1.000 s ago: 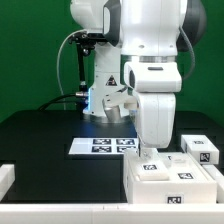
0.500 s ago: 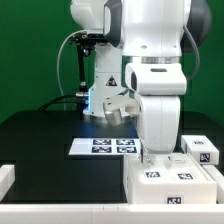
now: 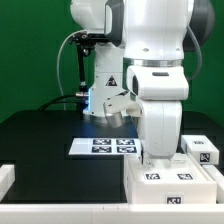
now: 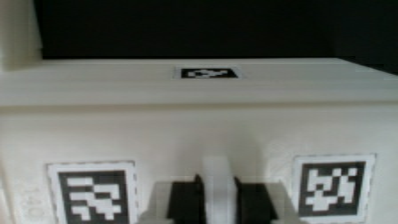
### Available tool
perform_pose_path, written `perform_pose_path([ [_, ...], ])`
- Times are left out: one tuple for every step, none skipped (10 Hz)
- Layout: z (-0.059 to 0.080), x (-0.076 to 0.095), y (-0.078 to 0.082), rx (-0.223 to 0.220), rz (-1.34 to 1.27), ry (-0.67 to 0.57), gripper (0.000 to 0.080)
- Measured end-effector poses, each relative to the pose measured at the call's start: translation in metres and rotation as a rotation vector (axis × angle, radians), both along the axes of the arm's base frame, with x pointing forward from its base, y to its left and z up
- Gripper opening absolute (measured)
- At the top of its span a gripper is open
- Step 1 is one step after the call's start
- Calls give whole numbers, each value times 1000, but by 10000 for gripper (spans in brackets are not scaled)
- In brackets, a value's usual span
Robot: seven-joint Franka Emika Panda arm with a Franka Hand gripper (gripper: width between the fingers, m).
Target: Assemble cabinet
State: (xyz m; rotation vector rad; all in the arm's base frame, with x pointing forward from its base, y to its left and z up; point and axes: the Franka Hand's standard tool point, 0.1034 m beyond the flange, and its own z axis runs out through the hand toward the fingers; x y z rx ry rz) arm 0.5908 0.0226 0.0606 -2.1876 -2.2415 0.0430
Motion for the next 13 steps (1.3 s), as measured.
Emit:
perform_pose_path([
  [0,0,0,0,-3,1,64],
  [0,0,0,-1,-2,0,174],
  [5,2,1,-1,0,-8,174],
  [10,4,2,-3,-4,-15,368],
  [18,6,2,-4,-11,-27,573],
  [23,5,2,-6,-26,-34,573],
  [25,1,2,-7,-39,-37,718],
  [23,1,2,-6,-40,-34,777],
  [22,1,1,-6,-41,-32,793],
  [22,1,1,-6,-41,-32,793],
  [22,1,1,-6,-41,-32,798],
  [22,1,1,-6,-42,-31,798],
  [22,1,1,-6,-42,-31,797],
])
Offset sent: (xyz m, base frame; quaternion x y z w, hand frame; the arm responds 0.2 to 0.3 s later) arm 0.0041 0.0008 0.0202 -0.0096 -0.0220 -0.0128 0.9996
